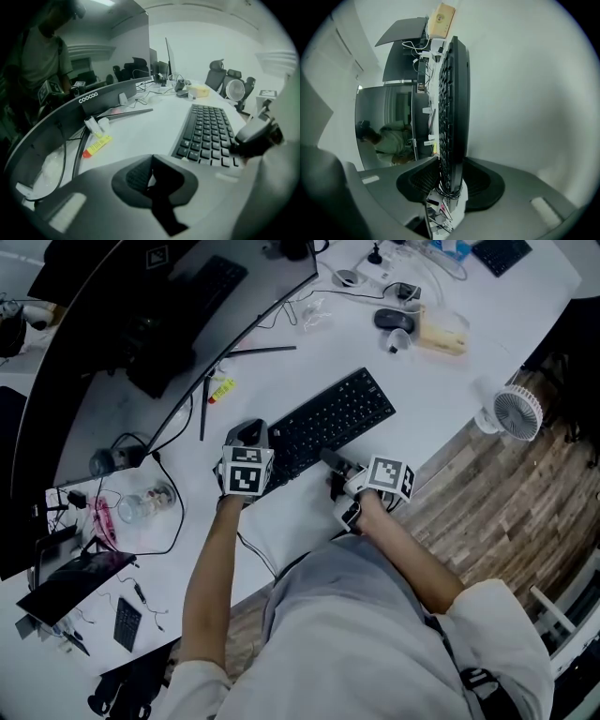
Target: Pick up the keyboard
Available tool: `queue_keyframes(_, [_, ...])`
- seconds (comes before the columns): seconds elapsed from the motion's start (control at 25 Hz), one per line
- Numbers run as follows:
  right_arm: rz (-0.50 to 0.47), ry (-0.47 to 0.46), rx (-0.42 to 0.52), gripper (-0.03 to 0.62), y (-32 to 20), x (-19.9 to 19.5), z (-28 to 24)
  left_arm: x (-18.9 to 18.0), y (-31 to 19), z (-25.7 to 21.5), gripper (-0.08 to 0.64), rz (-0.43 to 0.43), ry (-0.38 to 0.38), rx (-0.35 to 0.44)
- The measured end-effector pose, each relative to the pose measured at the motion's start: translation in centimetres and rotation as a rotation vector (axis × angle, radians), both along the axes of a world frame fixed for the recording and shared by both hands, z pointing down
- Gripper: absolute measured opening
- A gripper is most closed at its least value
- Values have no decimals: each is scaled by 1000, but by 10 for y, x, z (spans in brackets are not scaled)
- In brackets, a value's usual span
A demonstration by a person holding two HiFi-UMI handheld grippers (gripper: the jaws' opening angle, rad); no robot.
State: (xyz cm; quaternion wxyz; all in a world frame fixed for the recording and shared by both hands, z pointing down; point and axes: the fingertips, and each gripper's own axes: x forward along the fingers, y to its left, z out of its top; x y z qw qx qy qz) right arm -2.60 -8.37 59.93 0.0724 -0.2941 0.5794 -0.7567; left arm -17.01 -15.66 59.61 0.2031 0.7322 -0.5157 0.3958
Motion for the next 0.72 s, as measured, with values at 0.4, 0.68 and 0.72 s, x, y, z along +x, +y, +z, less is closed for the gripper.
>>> queue_keyframes(0.4, [17,5,130,172,-6,-1,-8,2,1,-1,0,17,-19,-7])
queue_keyframes(0.68, [153,-40,159,184,-32,11,-10,-1,3,0,0,-72,78,-17])
queue_keyframes(0.72, [166,-44,151,186,-34,13,-8,-1,3,0,0,-76,84,-13])
